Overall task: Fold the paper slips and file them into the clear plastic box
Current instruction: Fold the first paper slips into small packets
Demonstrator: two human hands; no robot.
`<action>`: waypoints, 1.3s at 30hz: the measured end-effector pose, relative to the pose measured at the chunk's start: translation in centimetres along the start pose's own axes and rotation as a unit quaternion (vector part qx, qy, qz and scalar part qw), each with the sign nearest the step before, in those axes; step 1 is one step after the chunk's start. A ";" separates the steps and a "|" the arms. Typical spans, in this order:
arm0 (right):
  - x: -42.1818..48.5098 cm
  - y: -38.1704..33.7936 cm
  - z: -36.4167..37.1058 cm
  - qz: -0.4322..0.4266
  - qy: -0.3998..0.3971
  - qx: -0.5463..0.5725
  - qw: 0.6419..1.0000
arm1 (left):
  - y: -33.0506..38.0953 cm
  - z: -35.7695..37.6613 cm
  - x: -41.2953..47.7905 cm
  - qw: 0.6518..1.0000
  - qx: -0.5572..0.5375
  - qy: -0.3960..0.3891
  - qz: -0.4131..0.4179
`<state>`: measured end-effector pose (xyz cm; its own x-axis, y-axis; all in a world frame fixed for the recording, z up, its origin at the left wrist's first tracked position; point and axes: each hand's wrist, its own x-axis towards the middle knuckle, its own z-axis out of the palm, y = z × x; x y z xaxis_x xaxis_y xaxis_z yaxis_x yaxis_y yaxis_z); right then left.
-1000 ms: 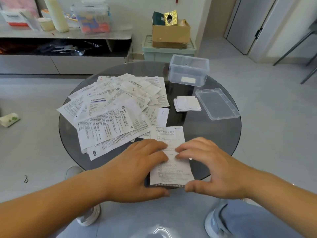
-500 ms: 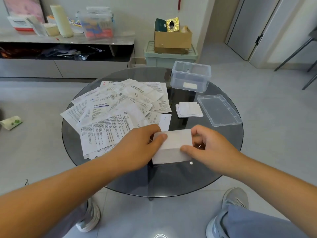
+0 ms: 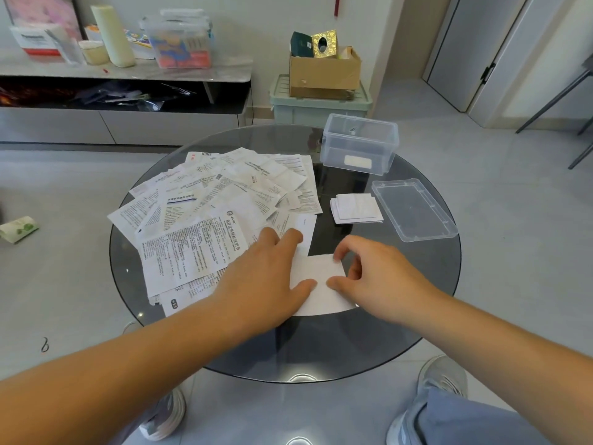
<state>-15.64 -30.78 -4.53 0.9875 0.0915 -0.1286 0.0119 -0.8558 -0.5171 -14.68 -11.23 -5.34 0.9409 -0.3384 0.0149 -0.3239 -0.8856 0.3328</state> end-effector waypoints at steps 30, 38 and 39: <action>-0.7 2.1 -0.9 -0.186 -0.060 -0.105 0.975 | -0.8 -1.5 1.6 0.990 0.040 -0.064 0.116; 0.0 2.1 -1.3 -0.156 -0.085 -0.041 0.983 | 1.3 -2.3 5.1 0.986 0.023 -0.158 0.051; 0.0 2.2 -1.4 -0.154 -0.087 -0.040 0.983 | 1.4 -2.4 5.3 0.985 0.023 -0.165 0.048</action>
<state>-15.37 -33.31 -4.50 0.8934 0.4323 -0.1220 0.3258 -0.8106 -0.4865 -9.89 -13.49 -2.56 0.8247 -0.4996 -0.2649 -0.4214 -0.8553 0.3014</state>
